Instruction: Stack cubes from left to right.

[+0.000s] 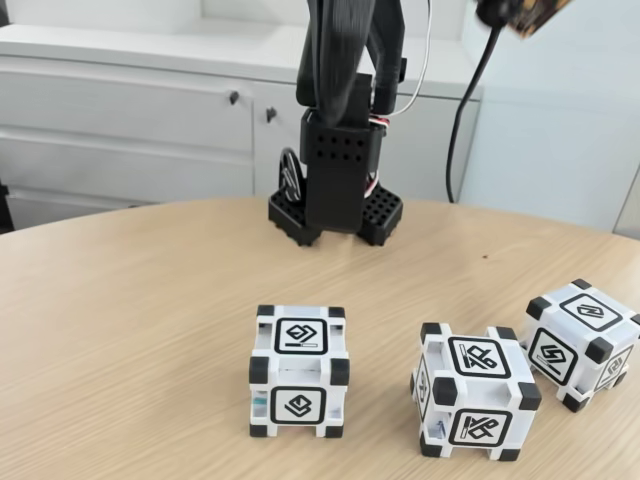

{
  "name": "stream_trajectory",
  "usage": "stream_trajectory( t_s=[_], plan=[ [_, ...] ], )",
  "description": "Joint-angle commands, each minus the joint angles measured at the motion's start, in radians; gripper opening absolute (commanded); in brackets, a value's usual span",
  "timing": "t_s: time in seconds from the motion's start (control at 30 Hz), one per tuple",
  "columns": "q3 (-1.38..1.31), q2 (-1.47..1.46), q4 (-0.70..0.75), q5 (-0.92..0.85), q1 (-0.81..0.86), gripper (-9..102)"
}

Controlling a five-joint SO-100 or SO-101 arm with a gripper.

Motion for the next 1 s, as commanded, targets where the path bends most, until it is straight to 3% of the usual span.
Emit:
stream_trajectory(
  t_s=[0.0,0.13,0.3,0.97],
  plan=[
    [0.060,0.098,0.133,0.028,-0.002,0],
    [0.216,0.249,0.167,0.015,-0.005,0],
    [0.368,0.342,0.089,-0.017,-0.046,0],
    [0.377,0.327,0.084,-0.009,-0.048,0]
  ],
)
